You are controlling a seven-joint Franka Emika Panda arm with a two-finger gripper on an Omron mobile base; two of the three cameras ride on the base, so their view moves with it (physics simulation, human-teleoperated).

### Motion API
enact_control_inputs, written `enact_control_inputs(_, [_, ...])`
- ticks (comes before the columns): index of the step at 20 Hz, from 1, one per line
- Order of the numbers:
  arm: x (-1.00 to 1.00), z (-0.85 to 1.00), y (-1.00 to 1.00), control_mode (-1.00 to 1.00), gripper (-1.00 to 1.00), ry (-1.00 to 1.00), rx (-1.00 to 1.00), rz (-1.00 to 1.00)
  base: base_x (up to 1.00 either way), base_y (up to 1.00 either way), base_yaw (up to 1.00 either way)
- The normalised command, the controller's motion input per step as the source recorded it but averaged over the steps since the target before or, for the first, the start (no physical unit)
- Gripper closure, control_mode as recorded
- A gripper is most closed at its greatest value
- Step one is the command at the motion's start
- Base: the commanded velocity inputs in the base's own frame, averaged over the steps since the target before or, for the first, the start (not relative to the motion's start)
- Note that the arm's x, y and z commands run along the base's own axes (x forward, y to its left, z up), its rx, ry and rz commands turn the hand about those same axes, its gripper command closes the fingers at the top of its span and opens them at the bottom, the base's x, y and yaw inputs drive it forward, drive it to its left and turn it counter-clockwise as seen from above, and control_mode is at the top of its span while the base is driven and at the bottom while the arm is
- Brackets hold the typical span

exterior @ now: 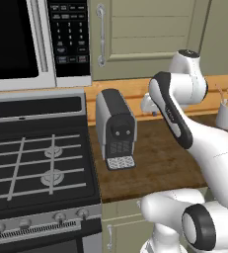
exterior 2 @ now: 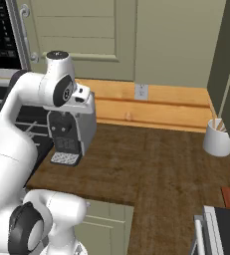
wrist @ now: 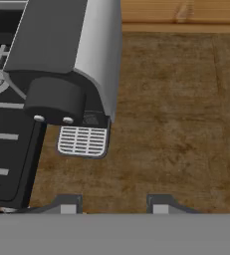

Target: Navigate to the fridge.

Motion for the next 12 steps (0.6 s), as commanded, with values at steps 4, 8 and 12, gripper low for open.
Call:
enact_control_inputs(4, [-0.74, 0.00, 0.00, -1.00, -1.00, -0.03, 0.00, 0.00, 0.00, 0.00, 0.00])
enact_control_inputs(8, [-1.00, 0.00, 0.00, -1.00, -1.00, -0.07, 0.00, 0.00, 0.00, 0.00, 0.00])
enact_control_inputs(12, [-0.72, 0.00, 0.00, -1.00, -1.00, -0.04, 0.00, 0.00, 0.00, 0.00, 0.00])
